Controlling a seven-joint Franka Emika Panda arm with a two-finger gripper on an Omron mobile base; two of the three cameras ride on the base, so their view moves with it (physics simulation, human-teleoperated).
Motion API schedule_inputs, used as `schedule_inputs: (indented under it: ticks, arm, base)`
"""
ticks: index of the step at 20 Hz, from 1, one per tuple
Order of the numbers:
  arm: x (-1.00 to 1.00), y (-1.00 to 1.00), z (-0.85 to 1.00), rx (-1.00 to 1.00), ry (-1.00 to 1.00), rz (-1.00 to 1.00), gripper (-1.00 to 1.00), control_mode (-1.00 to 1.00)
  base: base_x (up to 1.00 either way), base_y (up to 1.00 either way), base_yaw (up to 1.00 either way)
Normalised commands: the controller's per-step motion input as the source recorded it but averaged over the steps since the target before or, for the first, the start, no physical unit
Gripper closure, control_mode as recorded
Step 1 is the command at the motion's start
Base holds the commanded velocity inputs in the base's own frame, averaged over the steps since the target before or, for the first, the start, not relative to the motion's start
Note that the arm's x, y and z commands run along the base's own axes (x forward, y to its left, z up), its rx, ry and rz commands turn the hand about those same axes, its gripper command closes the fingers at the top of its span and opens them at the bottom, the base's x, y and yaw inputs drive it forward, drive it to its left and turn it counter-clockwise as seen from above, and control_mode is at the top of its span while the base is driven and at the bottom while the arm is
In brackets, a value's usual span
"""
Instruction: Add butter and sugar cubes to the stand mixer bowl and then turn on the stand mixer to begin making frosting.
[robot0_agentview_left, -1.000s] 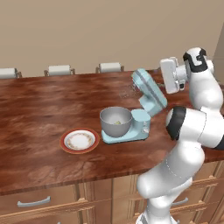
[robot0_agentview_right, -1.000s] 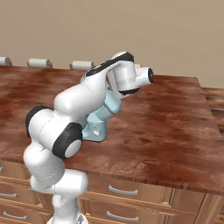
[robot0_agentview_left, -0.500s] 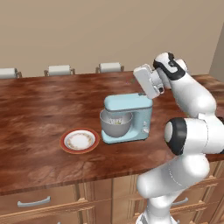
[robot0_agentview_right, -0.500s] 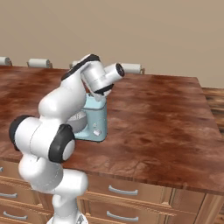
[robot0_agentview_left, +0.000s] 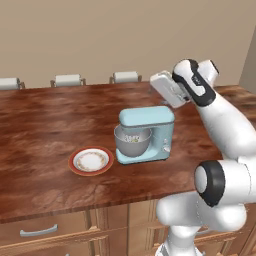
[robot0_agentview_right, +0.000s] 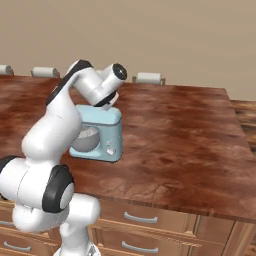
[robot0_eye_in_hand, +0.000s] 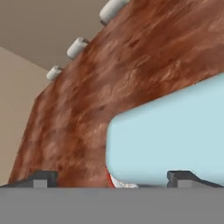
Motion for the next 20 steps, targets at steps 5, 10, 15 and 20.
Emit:
schedule_inputs:
  ticks: [5,10,15,20]
  arm:
    - [-0.63,-0.23,0.39,-0.20,-0.15,0.00,-1.00,-1.00]
    - [-0.45,-0.58,0.00,-0.21,0.01,0.00,-1.00,-1.00]
    - [-0.33,-0.52,-0.23,-0.07,0.12,0.00,1.00,-1.00]
    - [-0.21,-0.38,-0.55,0.07,0.15,0.00,1.00,-1.00]
  base:
    - [0.00,0.00,0.00]
    - [0.00,0.00,0.00]
    - [0.00,0.00,0.00]
    - [0.00,0.00,0.00]
